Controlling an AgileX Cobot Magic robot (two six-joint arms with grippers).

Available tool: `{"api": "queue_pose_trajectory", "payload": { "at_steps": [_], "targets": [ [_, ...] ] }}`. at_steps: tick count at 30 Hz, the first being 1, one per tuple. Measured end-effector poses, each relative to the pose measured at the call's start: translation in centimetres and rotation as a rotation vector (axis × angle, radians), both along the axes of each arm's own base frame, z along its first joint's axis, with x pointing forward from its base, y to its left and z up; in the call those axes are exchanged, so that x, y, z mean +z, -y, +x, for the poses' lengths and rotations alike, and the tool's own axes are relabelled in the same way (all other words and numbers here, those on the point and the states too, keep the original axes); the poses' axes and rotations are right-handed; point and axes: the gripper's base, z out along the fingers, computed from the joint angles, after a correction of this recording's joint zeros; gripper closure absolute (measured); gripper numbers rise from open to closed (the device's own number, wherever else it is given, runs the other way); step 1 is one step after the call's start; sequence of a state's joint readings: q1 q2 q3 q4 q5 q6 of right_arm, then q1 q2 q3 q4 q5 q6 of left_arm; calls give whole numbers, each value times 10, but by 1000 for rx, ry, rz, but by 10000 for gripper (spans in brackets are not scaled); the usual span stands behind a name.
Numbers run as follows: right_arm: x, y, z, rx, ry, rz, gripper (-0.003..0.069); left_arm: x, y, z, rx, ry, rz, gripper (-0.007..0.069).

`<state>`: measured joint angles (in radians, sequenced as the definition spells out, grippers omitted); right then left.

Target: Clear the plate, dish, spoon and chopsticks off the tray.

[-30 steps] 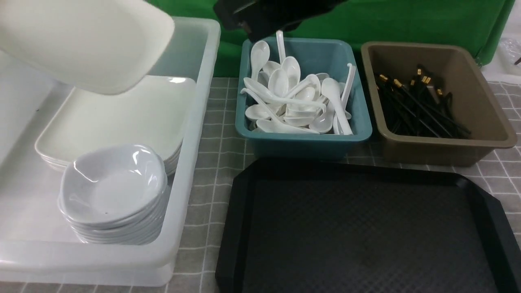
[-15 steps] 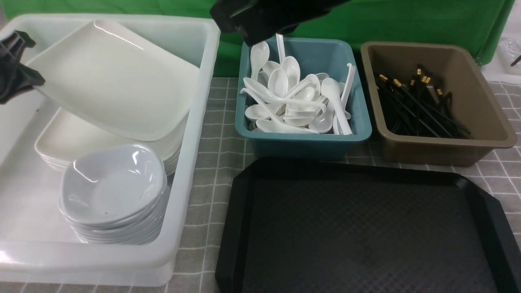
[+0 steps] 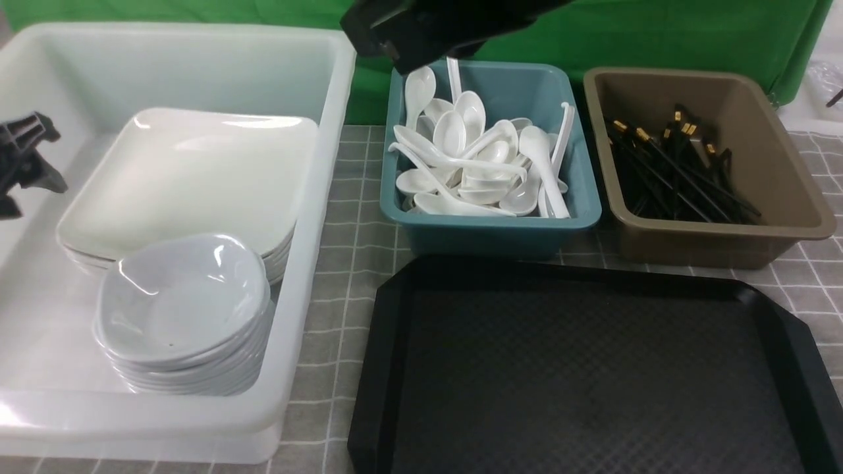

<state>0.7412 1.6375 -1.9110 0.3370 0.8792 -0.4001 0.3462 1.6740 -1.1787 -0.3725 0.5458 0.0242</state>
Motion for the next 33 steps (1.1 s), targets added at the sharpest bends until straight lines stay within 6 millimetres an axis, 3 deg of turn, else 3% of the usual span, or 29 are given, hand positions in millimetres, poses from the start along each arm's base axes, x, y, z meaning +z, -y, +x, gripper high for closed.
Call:
{"api": "queue_pose_trajectory", "payload": {
  "at_steps": [3, 7, 9, 11, 12, 13, 15, 16, 17, 19, 20, 22, 23, 24, 25, 30, 33],
  "targets": [
    [-1, 1, -1, -12, -23, -5, 637, 8, -2, -6, -14, -11, 67, 97],
    [5, 12, -1, -78, 23, -49, 637, 33, 8, -13, -79, 40, 117, 116],
    [20, 36, -6, -206, 100, -95, 637, 62, 38, -16, -223, 134, 131, 235],
    [44, 67, -20, -347, 176, -99, 637, 93, 86, -23, -411, 243, 130, 431],
    [44, 67, -21, -352, 168, -96, 637, 95, 86, -24, -417, 252, 132, 447],
    [62, 92, -36, -445, 216, -76, 637, 114, 122, -36, -556, 319, 139, 537],
    [83, 123, -60, -536, 266, -30, 637, 139, 163, -62, -721, 409, 157, 594],
    [85, 126, -62, -542, 273, -22, 637, 141, 167, -64, -734, 417, 156, 597],
    [96, 148, -82, -584, 303, 22, 637, 153, 188, -84, -827, 467, 158, 611],
    [104, 183, -118, -619, 332, 104, 637, 171, 213, -116, -951, 544, 165, 619],
    [106, 192, -128, -630, 340, 138, 637, 175, 216, -126, -975, 567, 167, 620],
    [92, 221, -159, -656, 354, 219, 637, 182, 226, -155, -1054, 619, 159, 622],
    [90, 224, -161, -659, 353, 221, 637, 182, 226, -158, -1060, 622, 158, 622],
    [71, 243, -182, -664, 378, 287, 637, 180, 228, -174, -1088, 645, 145, 622],
    [69, 250, -190, -666, 399, 336, 637, 178, 226, -180, -1084, 656, 138, 622],
    [-6, 267, -212, -638, 474, 434, 637, 149, 210, -208, -1018, 711, 124, 622],
    [-50, 265, -218, -574, 530, 497, 637, 125, 199, -221, -956, 720, 100, 622]
  ]
}}
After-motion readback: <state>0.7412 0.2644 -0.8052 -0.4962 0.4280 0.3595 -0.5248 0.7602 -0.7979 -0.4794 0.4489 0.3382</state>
